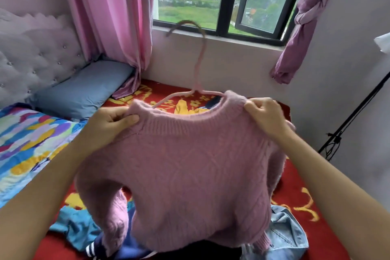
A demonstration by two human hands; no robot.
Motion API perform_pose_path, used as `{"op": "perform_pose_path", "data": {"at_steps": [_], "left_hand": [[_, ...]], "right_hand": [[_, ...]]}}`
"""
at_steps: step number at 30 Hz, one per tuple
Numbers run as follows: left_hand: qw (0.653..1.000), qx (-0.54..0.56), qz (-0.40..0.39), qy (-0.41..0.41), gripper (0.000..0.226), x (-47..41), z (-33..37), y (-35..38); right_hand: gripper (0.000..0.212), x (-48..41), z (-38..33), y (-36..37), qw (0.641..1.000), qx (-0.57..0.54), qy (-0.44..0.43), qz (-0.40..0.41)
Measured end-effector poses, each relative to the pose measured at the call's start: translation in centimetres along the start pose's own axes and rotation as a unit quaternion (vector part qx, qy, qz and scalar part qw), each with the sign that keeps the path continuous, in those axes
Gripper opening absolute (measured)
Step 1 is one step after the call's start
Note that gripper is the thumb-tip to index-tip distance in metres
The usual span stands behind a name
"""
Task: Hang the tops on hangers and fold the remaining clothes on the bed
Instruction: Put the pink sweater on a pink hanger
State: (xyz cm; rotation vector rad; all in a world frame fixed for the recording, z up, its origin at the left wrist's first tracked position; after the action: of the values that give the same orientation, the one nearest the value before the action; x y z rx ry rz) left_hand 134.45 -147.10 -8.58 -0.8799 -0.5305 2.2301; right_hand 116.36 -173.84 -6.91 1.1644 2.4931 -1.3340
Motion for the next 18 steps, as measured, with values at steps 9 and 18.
{"op": "perform_pose_path", "data": {"at_steps": [9,18], "left_hand": [[0.999,0.027,0.039,-0.020,0.024,0.1,-1.6,-1.3],[0.996,-0.053,0.071,-0.034,0.036,3.4,-0.1,-4.8]], "right_hand": [[0.047,0.2,-0.4,1.5,0.998,0.005,-0.026,-0.057],[0.041,0.1,-4.4,4.7,0.985,-0.056,-0.090,-0.133]]}}
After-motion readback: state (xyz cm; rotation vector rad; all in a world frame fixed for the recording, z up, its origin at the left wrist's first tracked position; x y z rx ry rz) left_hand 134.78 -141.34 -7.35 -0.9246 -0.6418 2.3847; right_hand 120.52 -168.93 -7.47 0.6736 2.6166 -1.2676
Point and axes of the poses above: each hand's wrist, its own x-axis away from the middle knuckle, its own y-axis out of the palm, z = x × y, the point moved 7 cm from there along -x, towards the middle knuckle, and after that the axes turned 6 degrees about -x, right-handed, at the moved point
